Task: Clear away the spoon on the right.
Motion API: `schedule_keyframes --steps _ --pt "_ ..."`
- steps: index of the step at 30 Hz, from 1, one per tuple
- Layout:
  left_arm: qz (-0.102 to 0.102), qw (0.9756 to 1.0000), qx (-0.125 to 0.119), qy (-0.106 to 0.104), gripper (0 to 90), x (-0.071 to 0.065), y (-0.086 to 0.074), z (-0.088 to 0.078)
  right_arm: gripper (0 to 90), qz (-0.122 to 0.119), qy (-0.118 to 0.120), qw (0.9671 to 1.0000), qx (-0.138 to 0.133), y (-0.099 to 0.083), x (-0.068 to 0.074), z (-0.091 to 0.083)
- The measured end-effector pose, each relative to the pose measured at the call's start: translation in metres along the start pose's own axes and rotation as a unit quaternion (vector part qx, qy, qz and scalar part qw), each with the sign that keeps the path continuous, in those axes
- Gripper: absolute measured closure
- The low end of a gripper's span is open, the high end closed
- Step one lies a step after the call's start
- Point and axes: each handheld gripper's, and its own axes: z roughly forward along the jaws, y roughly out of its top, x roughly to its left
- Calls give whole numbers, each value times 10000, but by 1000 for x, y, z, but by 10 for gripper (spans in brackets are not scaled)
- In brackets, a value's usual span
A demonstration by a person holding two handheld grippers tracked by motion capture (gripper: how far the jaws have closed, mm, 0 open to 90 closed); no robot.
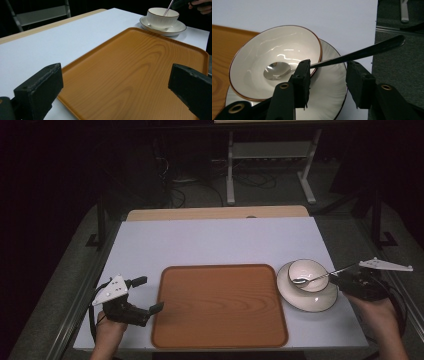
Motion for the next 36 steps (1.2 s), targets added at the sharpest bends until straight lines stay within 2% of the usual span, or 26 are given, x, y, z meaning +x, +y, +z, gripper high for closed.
schedule_keyframes --steps 6,14,18,26,31,36 --pt "-18 10000 -9 7 0 0 0 -1 534 96 128 9998 -85 3 -2 5" --pt "-14 10000 1 4 0 0 0 0 534 166 209 9995 -159 4 -2 21" --pt "7 10000 13 10 0 0 0 0 535 227 325 9991 -157 3 -2 30" --pt "-2 10000 7 14 0 0 0 -1 647 156 218 9992 -312 3 1 28" --pt "0 10000 5 15 0 0 0 -1 677 107 193 9991 -360 5 3 27" --pt "5 10000 4 19 0 0 0 -1 729 -56 173 9987 -485 10 10 22"
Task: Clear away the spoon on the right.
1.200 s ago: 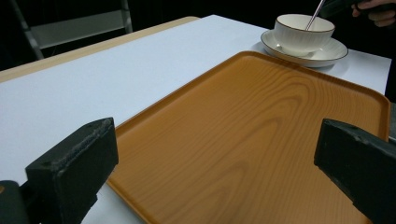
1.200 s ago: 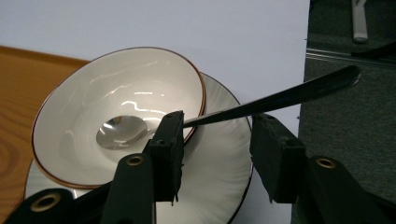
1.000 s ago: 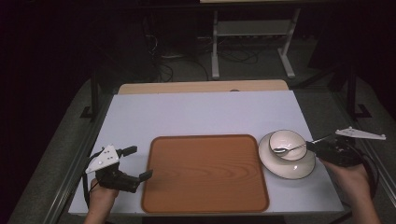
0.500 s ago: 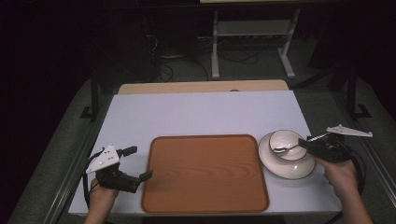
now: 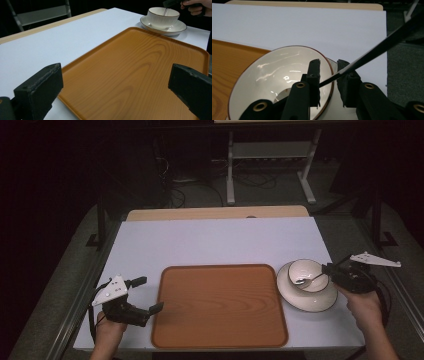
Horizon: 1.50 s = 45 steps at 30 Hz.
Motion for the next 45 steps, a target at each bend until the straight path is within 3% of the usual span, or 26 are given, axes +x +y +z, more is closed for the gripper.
schedule_keyframes --steps 3,18,34,42,45 --pt "6 10000 -4 -7 0 0 0 0 760 -164 45 9998 -88 4 4 -2" --pt "8 10000 -5 -11 0 0 0 0 880 -470 279 9981 -278 20 12 -9" --pt "-8 10000 -16 -6 0 1 0 0 884 -690 317 9969 -199 30 15 -7" --pt "9 10000 -16 -13 0 1 0 2 885 -901 295 9954 -159 49 16 -8" --pt "-10 10000 -30 -15 0 2 0 2 885 -891 409 9951 -131 55 14 -8"
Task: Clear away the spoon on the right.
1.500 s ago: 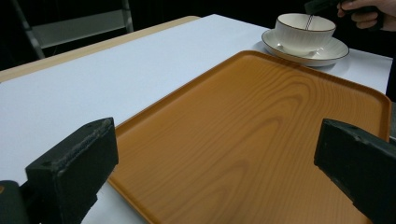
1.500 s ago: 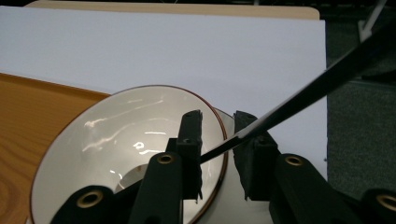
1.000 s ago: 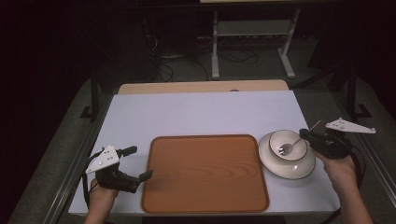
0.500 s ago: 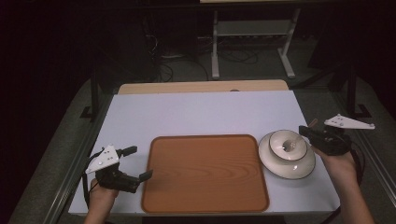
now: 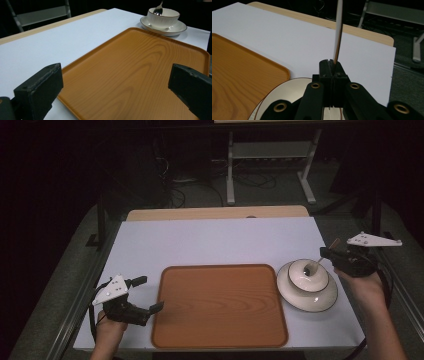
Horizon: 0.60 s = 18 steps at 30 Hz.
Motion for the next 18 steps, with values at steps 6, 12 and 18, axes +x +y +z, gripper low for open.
schedule_keyframes --steps 6,12,18 --pt "-18 10000 -7 -4 0 0 0 0 884 12 138 9999 -1 6 -1 3" --pt "-16 10000 -5 2 0 1 0 1 885 -119 244 9996 -104 19 5 -3" --pt "-19 10000 4 -6 0 1 0 1 885 -264 305 9988 -264 33 16 -6"
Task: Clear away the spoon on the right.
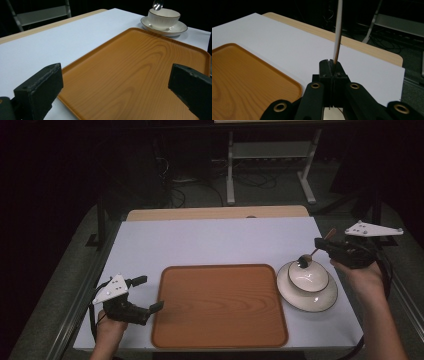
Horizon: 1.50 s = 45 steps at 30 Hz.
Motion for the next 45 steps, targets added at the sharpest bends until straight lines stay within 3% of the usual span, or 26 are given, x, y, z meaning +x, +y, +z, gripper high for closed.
schedule_keyframes --steps 15,24,33,45 --pt "30 10000 3 -1 0 0 0 -1 885 -147 363 9991 -134 23 16 17" --pt "72 10000 31 -1 0 -2 0 -1 885 -328 633 9974 -111 24 35 27" --pt "69 10000 12 8 0 -3 0 -4 884 -438 941 9946 91 18 51 41" --pt "94 10000 22 -12 0 -3 0 -4 884 -647 1166 9900 453 7 70 55"
